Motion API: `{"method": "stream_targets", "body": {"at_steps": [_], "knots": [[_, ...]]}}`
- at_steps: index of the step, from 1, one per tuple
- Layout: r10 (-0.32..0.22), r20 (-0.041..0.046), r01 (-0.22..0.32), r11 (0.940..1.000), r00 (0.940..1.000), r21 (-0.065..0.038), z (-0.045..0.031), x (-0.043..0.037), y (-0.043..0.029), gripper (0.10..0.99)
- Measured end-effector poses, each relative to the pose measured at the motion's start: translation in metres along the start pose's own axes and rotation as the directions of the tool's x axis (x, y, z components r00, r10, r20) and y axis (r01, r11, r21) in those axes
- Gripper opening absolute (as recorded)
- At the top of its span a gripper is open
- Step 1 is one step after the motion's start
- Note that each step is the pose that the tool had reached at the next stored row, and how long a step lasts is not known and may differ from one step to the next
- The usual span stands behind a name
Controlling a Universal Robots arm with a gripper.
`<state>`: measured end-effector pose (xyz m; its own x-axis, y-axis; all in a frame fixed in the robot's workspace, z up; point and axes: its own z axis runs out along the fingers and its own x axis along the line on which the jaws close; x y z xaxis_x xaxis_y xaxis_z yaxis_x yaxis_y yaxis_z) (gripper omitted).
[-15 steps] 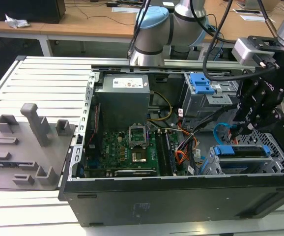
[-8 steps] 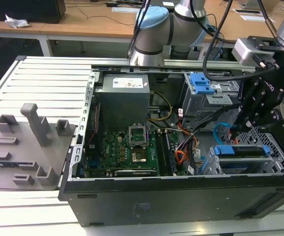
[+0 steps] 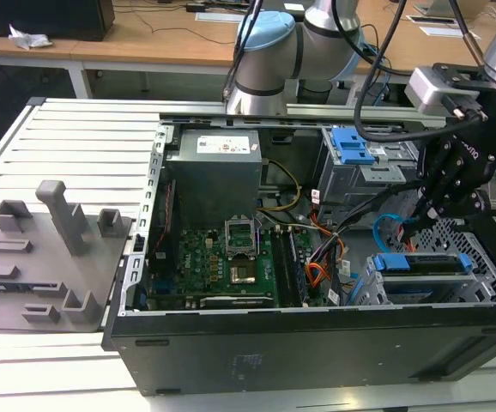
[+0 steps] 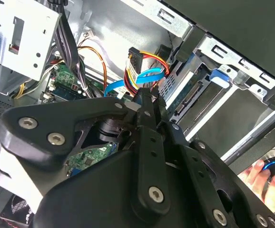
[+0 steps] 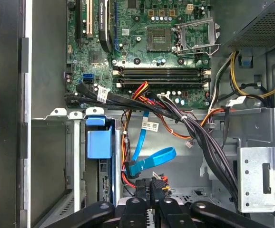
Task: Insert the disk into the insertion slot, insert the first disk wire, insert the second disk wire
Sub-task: 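Insert the first disk wire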
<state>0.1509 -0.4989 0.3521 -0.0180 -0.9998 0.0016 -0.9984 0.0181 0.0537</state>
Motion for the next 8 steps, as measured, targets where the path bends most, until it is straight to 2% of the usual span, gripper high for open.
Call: {"method": "stream_targets", "body": {"at_steps": [2,8], "knots": [[0.000,-0.0002,0.000,1.0000,1.0000,0.000,-0.0006,-0.0002,-0.0088,0.165],[0.000,-0.0003,0.000,1.0000,1.0000,-0.001,-0.0007,0.0012,-0.0104,0.165]]}}
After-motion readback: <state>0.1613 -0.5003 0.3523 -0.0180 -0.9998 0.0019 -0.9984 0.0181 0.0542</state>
